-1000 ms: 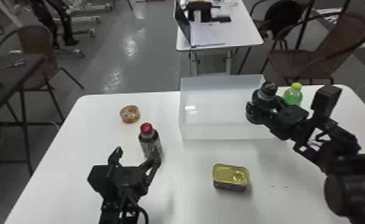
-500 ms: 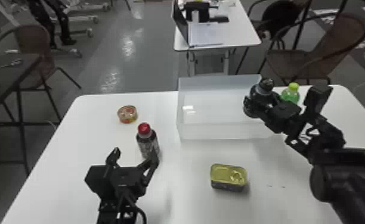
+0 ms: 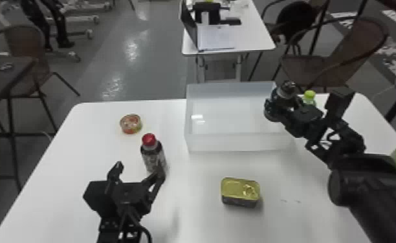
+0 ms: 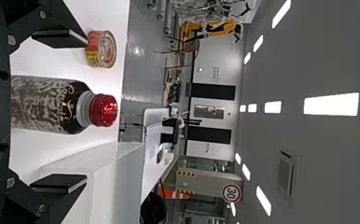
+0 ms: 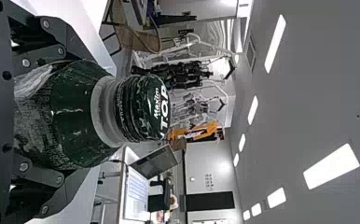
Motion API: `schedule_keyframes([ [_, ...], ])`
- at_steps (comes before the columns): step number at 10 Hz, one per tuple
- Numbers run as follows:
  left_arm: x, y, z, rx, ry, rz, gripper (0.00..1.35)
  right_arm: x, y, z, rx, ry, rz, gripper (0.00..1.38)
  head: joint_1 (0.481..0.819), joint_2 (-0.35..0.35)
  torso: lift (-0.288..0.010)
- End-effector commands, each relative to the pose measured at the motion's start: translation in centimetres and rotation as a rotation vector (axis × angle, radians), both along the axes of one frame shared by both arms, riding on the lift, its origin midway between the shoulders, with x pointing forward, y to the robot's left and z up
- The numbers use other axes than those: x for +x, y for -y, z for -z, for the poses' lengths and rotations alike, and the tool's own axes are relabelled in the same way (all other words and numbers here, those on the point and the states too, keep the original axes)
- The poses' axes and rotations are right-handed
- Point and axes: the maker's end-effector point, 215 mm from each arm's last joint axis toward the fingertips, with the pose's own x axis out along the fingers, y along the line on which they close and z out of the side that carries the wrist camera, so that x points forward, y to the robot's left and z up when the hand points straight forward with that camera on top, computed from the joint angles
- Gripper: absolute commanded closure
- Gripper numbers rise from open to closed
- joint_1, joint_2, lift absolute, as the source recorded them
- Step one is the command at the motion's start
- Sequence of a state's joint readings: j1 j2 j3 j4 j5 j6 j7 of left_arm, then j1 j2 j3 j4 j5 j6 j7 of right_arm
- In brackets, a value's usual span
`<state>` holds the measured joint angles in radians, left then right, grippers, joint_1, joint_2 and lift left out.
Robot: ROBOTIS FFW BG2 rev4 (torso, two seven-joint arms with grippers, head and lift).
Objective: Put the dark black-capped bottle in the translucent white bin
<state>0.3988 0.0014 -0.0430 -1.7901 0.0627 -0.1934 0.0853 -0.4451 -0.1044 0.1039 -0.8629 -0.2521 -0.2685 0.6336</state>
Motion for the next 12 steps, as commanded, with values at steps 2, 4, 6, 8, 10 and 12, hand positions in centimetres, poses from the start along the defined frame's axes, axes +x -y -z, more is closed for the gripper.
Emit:
schedule_keyframes([
  [2,0.1,-0.2,-0.1,0.004,0.004,0.003,0.26,0.1,0.8,1.2,0.0,-0.023,0.009,0.71,0.695,0.083,-0.093],
  [4,0.2,-0.4,0.0,0.015,0.007,0.014,0.26,0.0,1.1,2.3,0.014,-0.049,0.015,0.71,0.695,0.08,-0.093],
  [6,0.4,-0.3,-0.1,0.017,0.01,0.026,0.26,0.1,0.9,2.1,0.019,-0.045,0.014,0.7,0.695,0.079,-0.093],
  [8,0.5,-0.4,-0.2,0.018,0.013,0.026,0.26,0.2,1.1,1.7,0.015,-0.031,0.014,0.49,0.695,0.08,-0.093],
  [10,0.4,-0.4,-0.1,0.018,0.01,0.029,0.26,0.3,1.2,1.4,0.015,-0.021,0.016,0.34,0.695,0.079,-0.093],
  [12,0.4,-0.5,-0.1,0.018,0.01,0.027,0.26,0.1,0.9,1.3,0.023,-0.015,0.013,0.31,0.695,0.079,-0.093],
])
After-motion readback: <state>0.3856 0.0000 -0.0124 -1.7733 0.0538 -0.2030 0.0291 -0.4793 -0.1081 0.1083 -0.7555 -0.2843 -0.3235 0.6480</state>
